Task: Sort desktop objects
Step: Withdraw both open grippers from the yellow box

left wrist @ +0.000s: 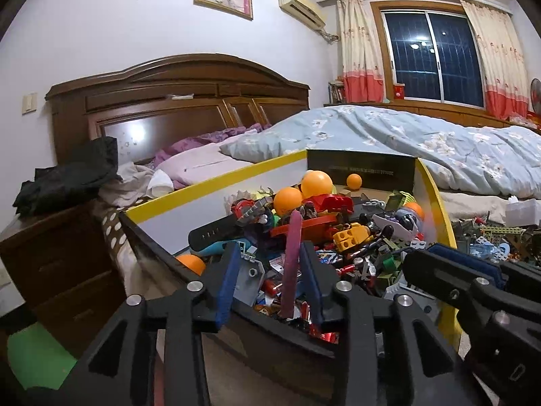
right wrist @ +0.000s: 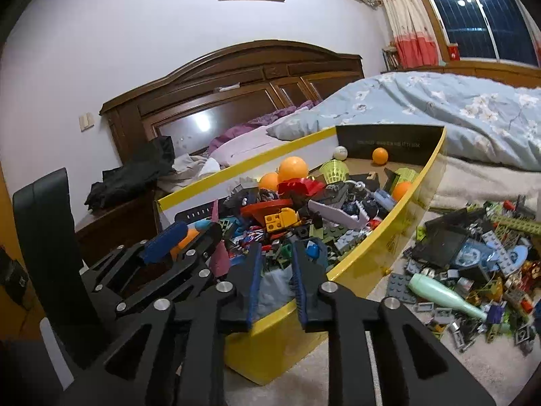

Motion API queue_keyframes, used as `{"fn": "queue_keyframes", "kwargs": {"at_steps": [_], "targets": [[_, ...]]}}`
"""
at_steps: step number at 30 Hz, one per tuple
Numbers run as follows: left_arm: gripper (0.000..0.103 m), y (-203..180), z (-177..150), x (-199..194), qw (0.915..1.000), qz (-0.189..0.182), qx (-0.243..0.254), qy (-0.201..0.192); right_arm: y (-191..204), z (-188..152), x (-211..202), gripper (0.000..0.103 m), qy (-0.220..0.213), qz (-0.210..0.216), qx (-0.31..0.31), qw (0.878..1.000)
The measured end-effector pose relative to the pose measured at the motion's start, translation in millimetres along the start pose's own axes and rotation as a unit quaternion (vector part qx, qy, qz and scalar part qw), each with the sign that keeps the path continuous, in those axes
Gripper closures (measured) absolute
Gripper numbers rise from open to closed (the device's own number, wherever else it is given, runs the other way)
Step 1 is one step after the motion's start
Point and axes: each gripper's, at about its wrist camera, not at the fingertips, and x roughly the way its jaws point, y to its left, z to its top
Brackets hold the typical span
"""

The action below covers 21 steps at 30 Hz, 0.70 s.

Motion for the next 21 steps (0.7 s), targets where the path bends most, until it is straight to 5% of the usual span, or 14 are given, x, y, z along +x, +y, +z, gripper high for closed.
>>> {"fn": "queue_keyframes", "kwargs": {"at_steps": [3, 11, 17, 21], "targets": [[0.062, -2, 0, -2, 1.0, 0.005, 0.003, 0.002, 6, 1, -4, 0.06, -0.01, -0.003, -0.01, 1.0], [0.062, -6, 0, -12, 0.9998, 0.014, 0.015, 0.003, 6, -1, -12, 0.049, -0.019, -0.025, -0.007, 0.999], [0.062, -13, 0, -16, 0.9984, -0.05, 0.017, 0.019, 10, -4, -21, 0.043, -0.043, -0.055, -0.034, 0.997], [0.062, -20, 1, -23, 0.9986, -0.047, 0.023, 0.008, 5, -4, -26, 0.039, -0.048, -0.06, -0.022, 0.997]]}}
